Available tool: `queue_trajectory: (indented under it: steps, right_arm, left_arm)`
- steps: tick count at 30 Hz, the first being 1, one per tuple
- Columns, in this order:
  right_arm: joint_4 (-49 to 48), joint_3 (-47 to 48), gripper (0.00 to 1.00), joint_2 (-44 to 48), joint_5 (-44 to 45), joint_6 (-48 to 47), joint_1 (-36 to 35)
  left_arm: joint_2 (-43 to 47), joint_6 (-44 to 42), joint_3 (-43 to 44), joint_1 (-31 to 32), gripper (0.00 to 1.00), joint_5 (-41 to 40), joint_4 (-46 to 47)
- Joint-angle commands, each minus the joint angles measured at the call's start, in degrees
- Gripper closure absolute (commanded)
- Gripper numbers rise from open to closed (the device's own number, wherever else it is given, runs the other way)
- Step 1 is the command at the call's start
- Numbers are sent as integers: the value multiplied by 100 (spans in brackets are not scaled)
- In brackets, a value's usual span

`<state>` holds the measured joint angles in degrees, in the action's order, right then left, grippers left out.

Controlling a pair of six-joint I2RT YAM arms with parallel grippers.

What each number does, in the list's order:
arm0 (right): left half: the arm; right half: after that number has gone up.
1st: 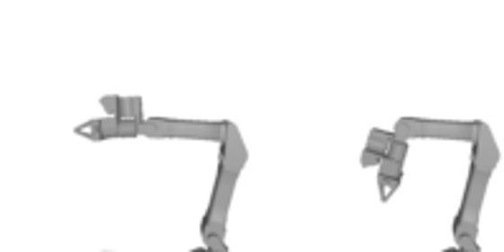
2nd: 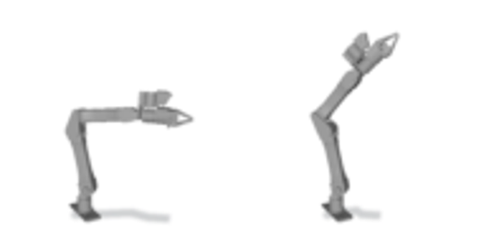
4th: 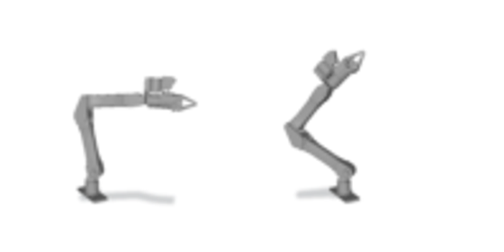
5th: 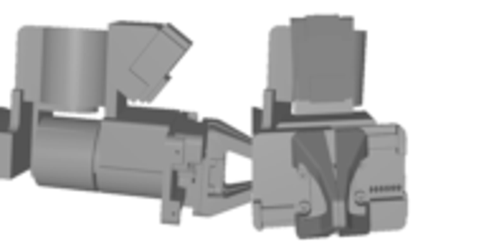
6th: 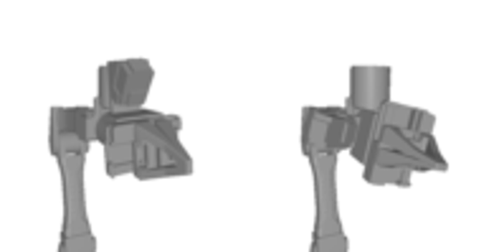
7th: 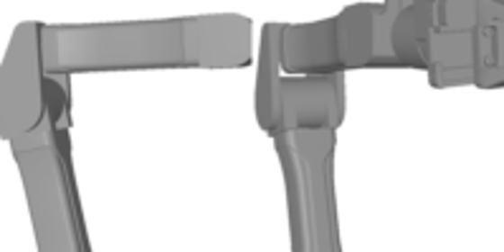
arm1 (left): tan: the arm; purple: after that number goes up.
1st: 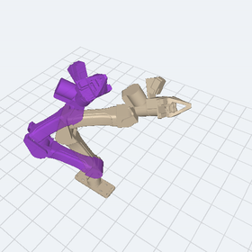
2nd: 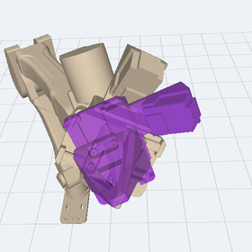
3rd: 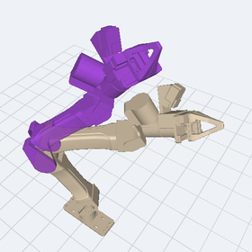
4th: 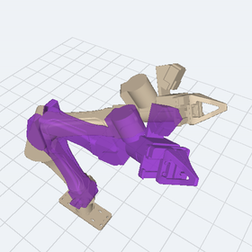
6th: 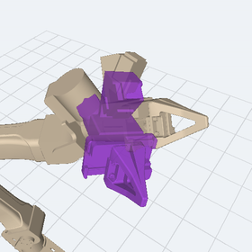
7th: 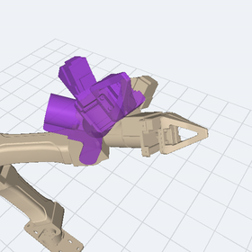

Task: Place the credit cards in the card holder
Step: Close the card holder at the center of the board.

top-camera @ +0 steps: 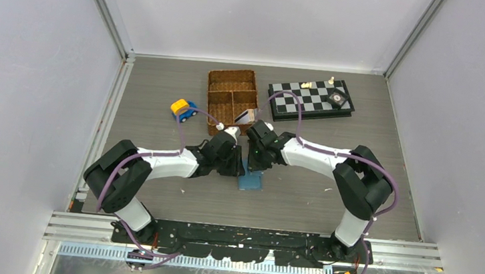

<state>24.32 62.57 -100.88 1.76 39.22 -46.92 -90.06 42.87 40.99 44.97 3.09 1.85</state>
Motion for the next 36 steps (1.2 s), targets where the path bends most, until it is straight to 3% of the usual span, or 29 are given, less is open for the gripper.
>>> queue_trajectory:
  steps: [1, 15, 29, 36]
  right_arm:
    - [196, -276, 99, -339, 230, 129, -160]
    - [-62, -1412, 100, 506, 1640, 1191, -823]
    - [-3, -1896, 100, 241, 3061, 2234, -1727]
    - [242, -1966, 99, 117, 3018, 2734, -1952]
  left_arm:
    - [82, -103, -117, 3, 70, -87, -274]
    - [97, -63, -133, 3, 70, -178, -300]
    - [102, 152, -184, -5, 71, -177, -211]
    - [79, 343, -72, -32, 72, -144, -211]
